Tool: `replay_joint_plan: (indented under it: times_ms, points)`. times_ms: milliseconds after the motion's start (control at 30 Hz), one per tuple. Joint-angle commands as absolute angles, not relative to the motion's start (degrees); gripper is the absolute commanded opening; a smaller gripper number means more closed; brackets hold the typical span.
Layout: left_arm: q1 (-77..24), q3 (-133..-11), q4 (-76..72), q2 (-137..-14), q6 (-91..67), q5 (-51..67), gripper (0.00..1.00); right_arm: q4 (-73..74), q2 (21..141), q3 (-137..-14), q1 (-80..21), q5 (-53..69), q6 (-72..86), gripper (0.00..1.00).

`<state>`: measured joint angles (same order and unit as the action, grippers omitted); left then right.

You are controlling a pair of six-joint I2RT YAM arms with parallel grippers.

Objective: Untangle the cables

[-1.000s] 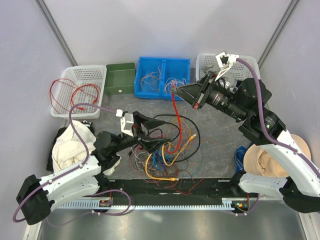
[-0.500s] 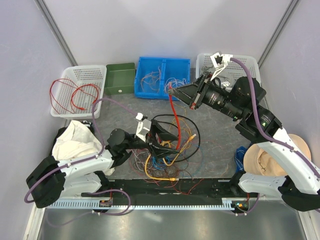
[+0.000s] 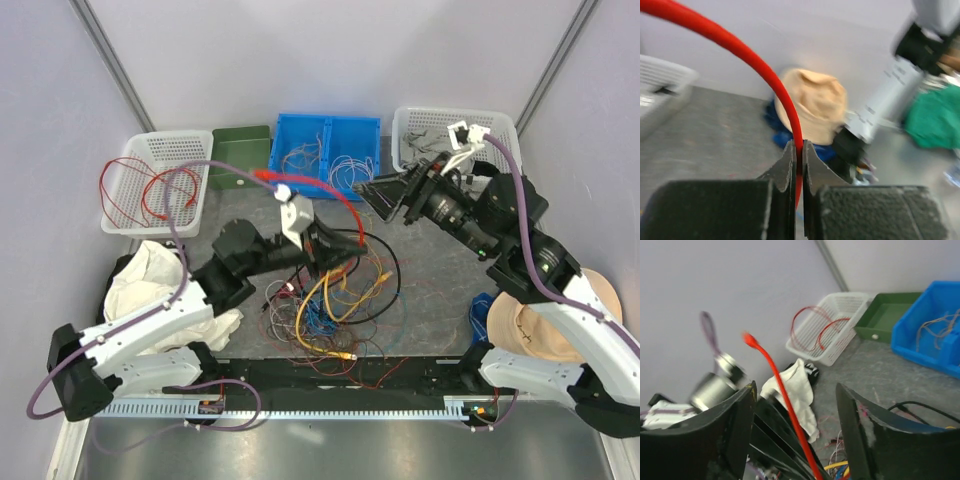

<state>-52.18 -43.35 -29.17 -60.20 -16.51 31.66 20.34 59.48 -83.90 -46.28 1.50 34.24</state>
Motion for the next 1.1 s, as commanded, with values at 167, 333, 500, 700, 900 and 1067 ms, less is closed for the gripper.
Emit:
replay_joint_plan:
  times_ms: [167,333,500,700,900,1067]
  points:
    - [-43.9,-82.9,9.1,-66.8,-8.7,3.2,0.02,18.2,44.4,-66.0,-46.5,-14.2,28.6,0.73]
    - [-41.2,-97.9,14.8,-72.4,-10.7,5.6,0.02,12.8,41.2,-55.1,-46.5,-6.6,30.1,0.72]
    - [-40.8,-105.6,17.3,-76.5,-14.5,8.0,0.02,0.5,41.6,-42.7,-46.6,2.1,33.9,0.73]
    - [-39.4,-105.0,16.6,-77.2,-28.9,18.0,0.02,-20.6,44.0,-34.4,-46.9,11.3,37.6,0.73]
    - [-39.2,-85.1,-4.5,-71.2,-43.5,27.3,0.02,-41.9,48.7,-28.7,-49.1,13.6,39.7,0.74]
    - [-39.2,-74.9,-17.2,-68.7,-49.4,29.4,0.02,-53.2,60.8,-30.5,-53.6,13.5,38.8,0.73]
